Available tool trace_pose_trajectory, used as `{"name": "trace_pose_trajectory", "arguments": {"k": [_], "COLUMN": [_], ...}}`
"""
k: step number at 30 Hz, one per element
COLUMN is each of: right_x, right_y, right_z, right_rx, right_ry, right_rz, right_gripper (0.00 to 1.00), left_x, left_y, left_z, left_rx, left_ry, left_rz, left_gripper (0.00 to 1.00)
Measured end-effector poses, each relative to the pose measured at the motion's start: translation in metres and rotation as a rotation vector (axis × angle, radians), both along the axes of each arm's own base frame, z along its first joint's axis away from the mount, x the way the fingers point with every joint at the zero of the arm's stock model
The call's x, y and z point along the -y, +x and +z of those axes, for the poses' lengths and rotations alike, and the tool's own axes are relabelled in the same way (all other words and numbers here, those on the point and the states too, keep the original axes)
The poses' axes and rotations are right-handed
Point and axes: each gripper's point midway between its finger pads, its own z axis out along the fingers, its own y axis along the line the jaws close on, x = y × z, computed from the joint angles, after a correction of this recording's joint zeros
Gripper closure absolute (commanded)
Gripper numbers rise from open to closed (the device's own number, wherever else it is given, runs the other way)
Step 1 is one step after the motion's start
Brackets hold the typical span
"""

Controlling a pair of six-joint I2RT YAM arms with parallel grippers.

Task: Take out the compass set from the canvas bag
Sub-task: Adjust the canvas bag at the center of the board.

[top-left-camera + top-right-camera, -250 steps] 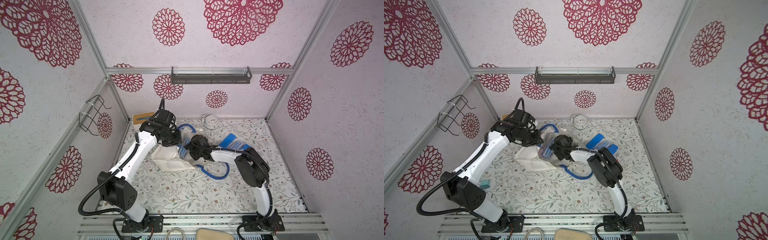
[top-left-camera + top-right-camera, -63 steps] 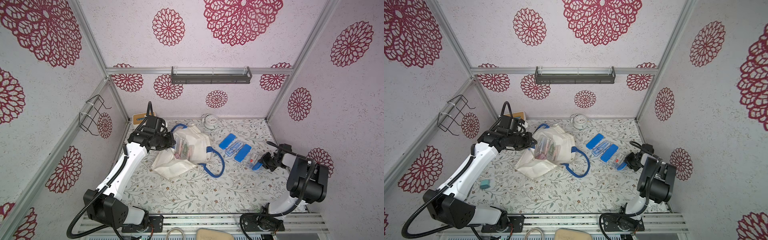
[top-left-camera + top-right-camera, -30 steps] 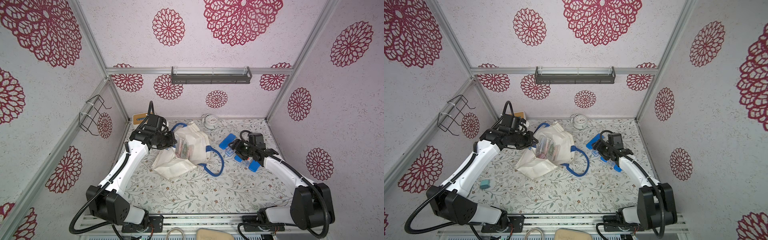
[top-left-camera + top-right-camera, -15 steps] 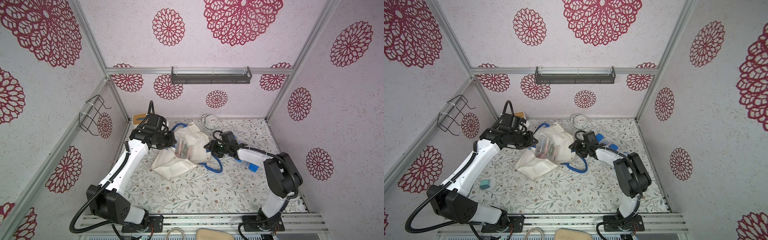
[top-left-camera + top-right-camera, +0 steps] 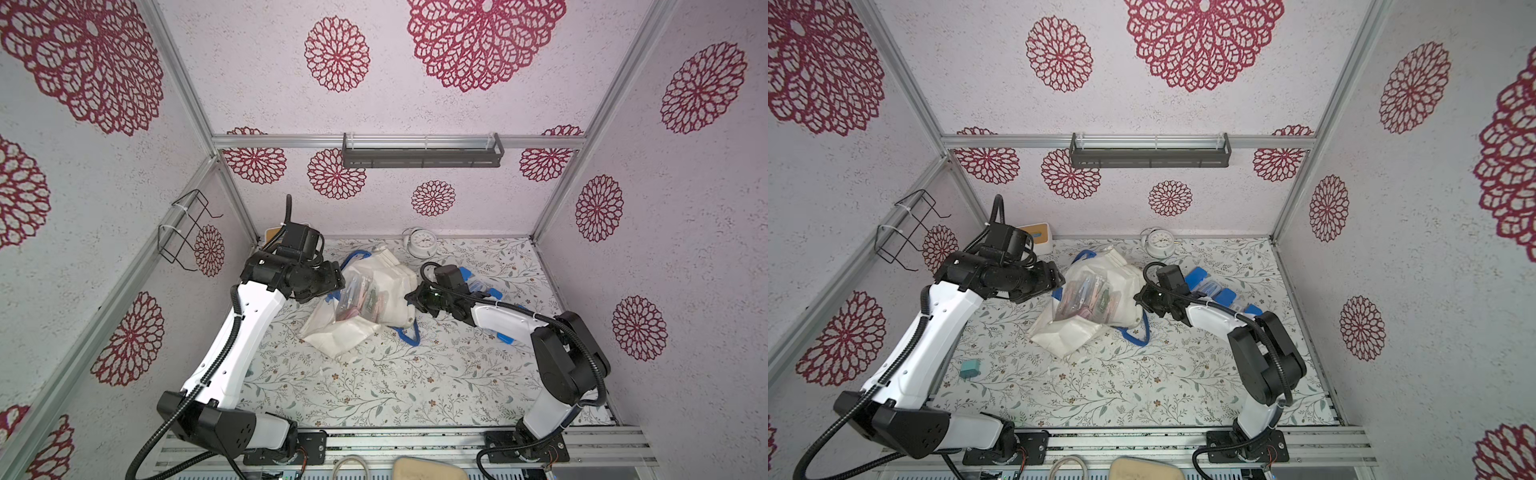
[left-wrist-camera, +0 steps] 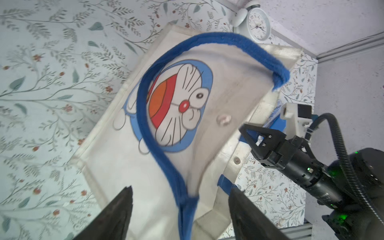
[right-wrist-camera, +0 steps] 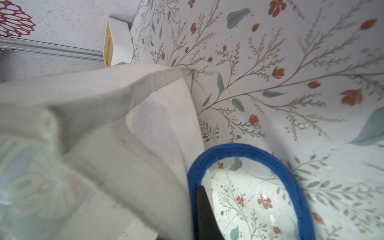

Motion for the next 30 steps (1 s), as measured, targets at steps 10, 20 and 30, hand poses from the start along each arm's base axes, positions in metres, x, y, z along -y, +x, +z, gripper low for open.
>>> {"name": "trace_pose_trajectory", "arguments": {"k": [10,20,30], "right_x": [-0.024,-0.022,-0.018], "right_y": [-0.017,-0.025,-0.029], "right_z": [0.015,0.016,0.01], "right_rx": [0.022,0.023,0.019], "right_ry": [0.031,0.033,-0.007], "right_rz": [0.037,0.026,0.045], "right_gripper": [0.95,0.94,0.94], "left_x": [-0.012,0.014,0.02], "left_y": [-0.086,-0.055,-0.029], "left_z": [0.004,-0.029,-0.051], "left_rx": [-0.007,-0.042,-0.043], "left_ry": [-0.063,-0.263,-0.325], "left_rz": [0.136,0.342,0.494], "left_gripper": [0.16,0.16,0.15]}}
